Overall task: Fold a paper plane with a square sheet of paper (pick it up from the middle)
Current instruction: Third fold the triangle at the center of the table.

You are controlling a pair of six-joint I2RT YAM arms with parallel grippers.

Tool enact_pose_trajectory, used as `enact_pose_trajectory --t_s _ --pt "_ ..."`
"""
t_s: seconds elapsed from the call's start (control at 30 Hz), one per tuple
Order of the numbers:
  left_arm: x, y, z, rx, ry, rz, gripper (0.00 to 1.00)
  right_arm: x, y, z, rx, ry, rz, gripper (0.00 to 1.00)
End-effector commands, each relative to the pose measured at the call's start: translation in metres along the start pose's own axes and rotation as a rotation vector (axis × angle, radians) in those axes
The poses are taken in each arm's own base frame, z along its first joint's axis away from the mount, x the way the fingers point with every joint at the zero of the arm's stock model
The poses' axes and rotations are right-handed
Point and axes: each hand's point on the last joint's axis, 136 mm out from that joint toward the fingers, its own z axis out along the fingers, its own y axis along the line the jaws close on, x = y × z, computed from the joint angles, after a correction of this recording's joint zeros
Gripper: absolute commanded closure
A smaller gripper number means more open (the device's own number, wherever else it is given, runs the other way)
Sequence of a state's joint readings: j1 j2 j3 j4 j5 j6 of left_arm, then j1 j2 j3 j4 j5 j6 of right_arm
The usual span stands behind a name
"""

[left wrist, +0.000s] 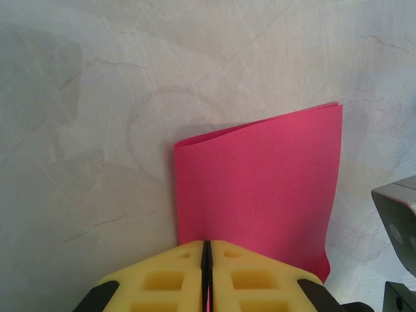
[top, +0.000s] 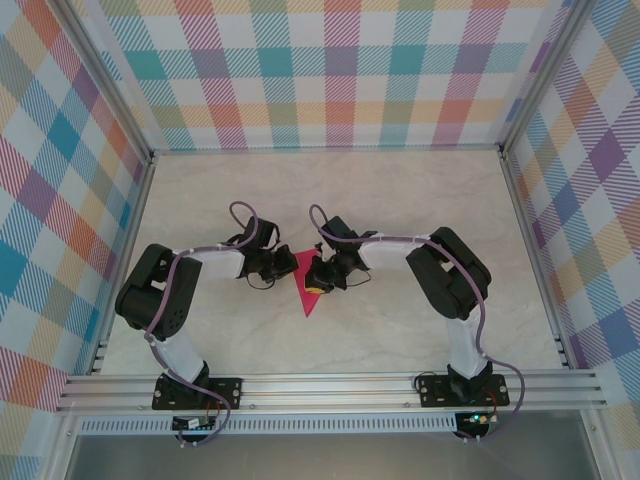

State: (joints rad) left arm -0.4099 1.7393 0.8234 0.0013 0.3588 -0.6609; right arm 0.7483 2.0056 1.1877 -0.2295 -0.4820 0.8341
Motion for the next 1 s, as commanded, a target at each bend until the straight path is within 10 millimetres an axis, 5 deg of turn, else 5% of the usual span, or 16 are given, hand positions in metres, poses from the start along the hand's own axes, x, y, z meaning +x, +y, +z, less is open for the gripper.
enact_pose_trajectory --t_s 0.0,0.4,0.67,0.77,0.97 --pt "0.022 0.023 0.004 -0.073 0.068 -0.013 0.89 0.001 -0.007 0.009 0.027 0.012 0.023 0.90" --pt "0.014 0.017 -0.004 -0.076 0.033 -0.017 0.89 0.008 -0.022 0.014 0.057 0.029 0.040 0.69" --pt "-0.017 0.013 -0.057 -0.127 -0.160 -0.085 0.88 0.012 -0.033 0.015 0.084 0.029 0.043 0.58" --pt "-0.014 0.014 -0.070 -0.124 -0.183 -0.092 0.88 0.012 -0.035 0.014 0.095 0.023 0.043 0.61" --pt "0.007 0.011 -0.080 -0.064 -0.148 -0.088 0.87 0.010 -0.041 0.014 0.129 0.018 0.045 0.84"
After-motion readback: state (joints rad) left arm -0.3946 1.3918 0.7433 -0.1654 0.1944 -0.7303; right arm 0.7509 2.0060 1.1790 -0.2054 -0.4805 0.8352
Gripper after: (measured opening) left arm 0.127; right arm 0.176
